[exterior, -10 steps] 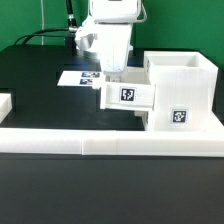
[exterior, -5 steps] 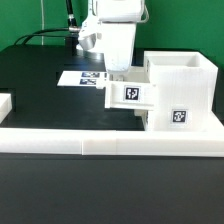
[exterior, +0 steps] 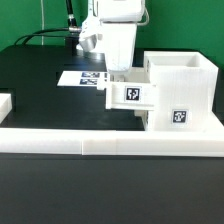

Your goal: Assemble drawer

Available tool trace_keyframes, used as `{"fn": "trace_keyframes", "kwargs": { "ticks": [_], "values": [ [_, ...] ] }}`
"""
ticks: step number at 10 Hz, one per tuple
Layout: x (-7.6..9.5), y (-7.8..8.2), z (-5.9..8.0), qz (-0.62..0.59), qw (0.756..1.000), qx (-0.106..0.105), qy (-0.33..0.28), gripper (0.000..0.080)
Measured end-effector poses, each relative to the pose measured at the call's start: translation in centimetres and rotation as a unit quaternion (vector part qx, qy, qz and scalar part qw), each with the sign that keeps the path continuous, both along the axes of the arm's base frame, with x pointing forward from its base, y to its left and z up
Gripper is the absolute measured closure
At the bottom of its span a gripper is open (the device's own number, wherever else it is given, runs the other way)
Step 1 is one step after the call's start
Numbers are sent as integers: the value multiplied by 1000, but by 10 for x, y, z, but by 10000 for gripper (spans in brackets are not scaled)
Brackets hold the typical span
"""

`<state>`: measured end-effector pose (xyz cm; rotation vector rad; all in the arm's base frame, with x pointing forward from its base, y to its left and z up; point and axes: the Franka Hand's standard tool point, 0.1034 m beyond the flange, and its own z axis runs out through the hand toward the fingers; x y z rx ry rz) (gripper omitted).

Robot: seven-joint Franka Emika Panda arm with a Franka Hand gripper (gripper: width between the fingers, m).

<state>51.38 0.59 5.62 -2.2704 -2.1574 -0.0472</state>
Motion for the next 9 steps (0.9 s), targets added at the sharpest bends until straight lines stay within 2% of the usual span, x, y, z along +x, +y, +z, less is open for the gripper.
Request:
{"fn": "trace_keyframes", "kwargs": {
  "ticks": [6, 8, 9],
  "values": [
    [6, 1, 0, -5, 1000, 1, -3, 757],
    [8, 5, 5, -11, 1000, 2, -7, 409],
    [9, 6, 9, -13, 1000, 0, -4, 273]
  ]
}}
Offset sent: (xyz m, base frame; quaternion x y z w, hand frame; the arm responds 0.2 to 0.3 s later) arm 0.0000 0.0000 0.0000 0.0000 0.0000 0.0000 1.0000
